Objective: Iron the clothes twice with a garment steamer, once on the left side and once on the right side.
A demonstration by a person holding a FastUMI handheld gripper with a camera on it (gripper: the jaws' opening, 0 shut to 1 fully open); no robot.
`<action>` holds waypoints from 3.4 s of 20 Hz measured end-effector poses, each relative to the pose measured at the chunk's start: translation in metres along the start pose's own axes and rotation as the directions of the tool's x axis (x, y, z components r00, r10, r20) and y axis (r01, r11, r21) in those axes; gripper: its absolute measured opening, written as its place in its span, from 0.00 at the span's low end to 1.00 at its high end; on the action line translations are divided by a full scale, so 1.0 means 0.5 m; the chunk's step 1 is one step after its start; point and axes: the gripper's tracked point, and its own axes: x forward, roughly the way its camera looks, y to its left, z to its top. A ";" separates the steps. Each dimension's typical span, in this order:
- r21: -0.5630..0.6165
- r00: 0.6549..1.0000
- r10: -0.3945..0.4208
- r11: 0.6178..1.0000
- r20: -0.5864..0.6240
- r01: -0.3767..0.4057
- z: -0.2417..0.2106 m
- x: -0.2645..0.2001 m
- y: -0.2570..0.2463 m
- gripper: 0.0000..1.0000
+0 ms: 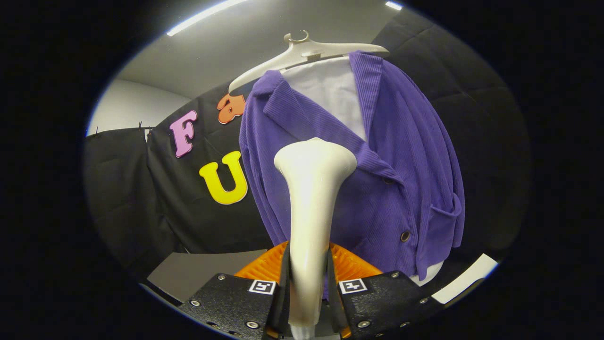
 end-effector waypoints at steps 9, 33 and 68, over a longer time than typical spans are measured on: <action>0.052 0.985 -0.050 0.997 -0.167 0.060 -0.206 -0.007 -0.077 0.34; 0.075 0.936 -0.077 0.991 -0.343 0.109 -0.454 -0.017 -0.140 0.35; 0.105 0.939 -0.155 0.986 0.308 0.128 0.295 -0.008 -0.199 0.34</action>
